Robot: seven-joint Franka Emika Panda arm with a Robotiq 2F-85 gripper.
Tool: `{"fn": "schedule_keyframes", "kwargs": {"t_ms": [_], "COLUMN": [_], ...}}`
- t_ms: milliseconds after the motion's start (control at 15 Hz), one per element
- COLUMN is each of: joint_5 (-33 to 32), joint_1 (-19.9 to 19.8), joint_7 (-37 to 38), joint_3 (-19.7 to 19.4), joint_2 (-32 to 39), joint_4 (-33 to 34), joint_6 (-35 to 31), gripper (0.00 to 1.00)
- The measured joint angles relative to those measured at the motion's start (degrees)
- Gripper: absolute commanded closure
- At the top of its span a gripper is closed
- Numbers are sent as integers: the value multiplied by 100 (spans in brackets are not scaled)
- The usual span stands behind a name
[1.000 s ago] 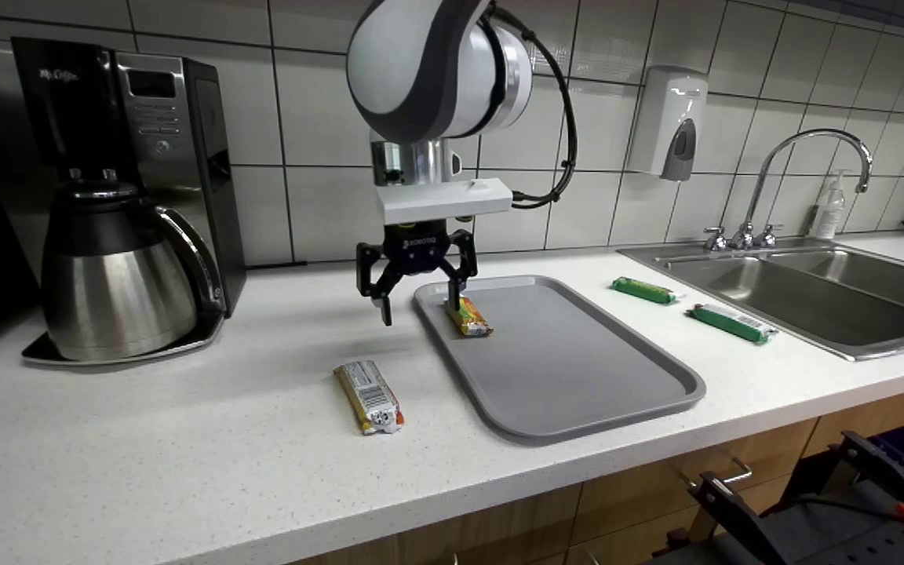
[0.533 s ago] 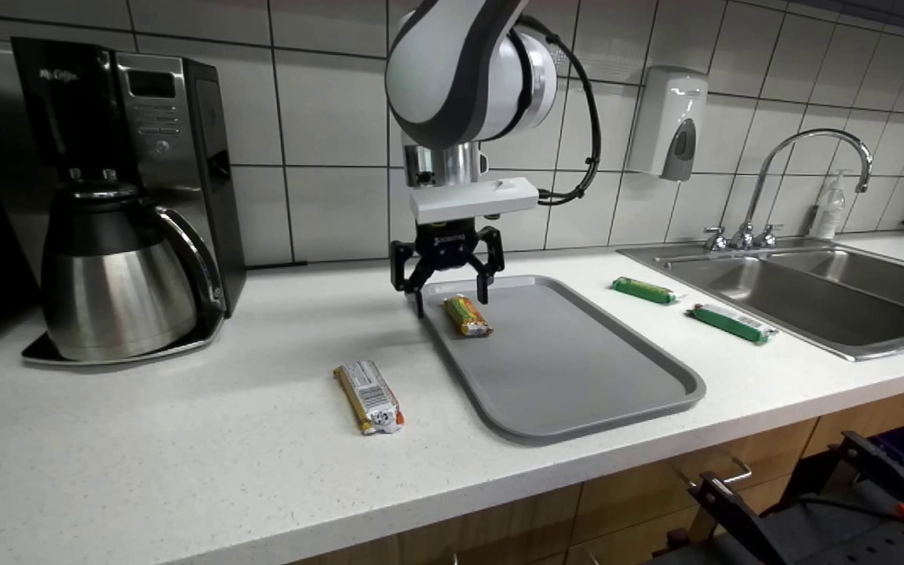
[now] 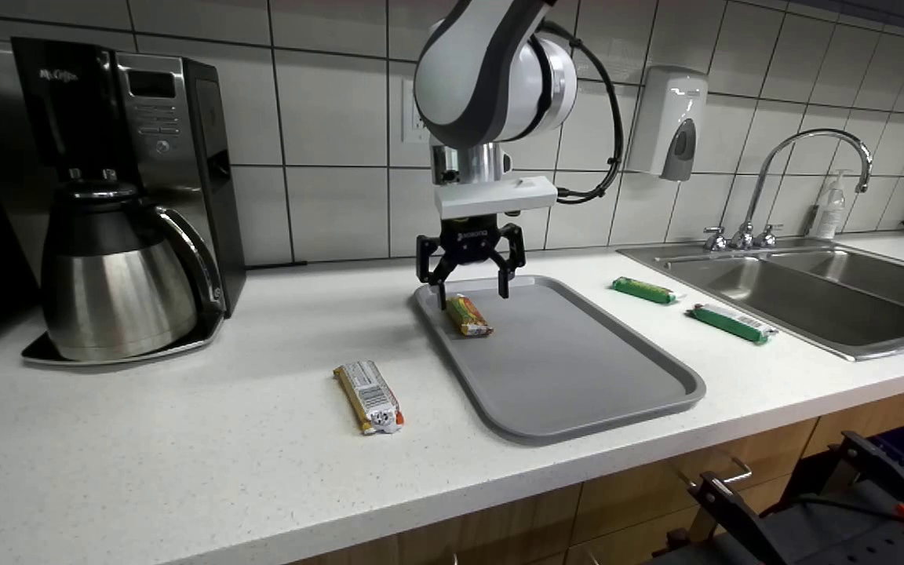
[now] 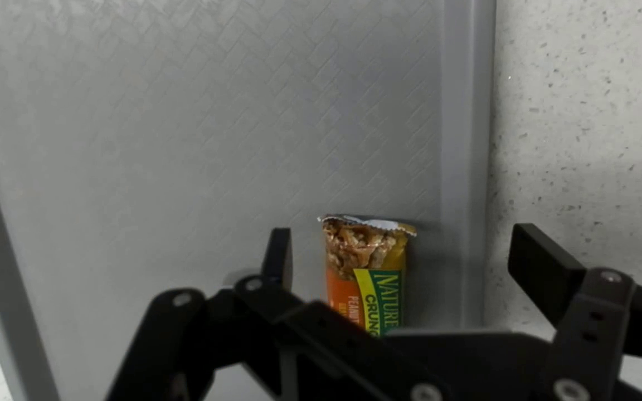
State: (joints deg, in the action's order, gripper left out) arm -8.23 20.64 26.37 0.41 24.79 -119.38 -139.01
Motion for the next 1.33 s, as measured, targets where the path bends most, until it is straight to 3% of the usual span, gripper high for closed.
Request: {"fn": "schedule_keyframes", "kwargs": {"t_ms": [1333], "joint_5": [307], "joint_1": [-281], "joint_7": [12], "joint_3": [-28], "joint_2": [513], "joint_4": [394], "joint_6": [-21], "gripper": [0]}}
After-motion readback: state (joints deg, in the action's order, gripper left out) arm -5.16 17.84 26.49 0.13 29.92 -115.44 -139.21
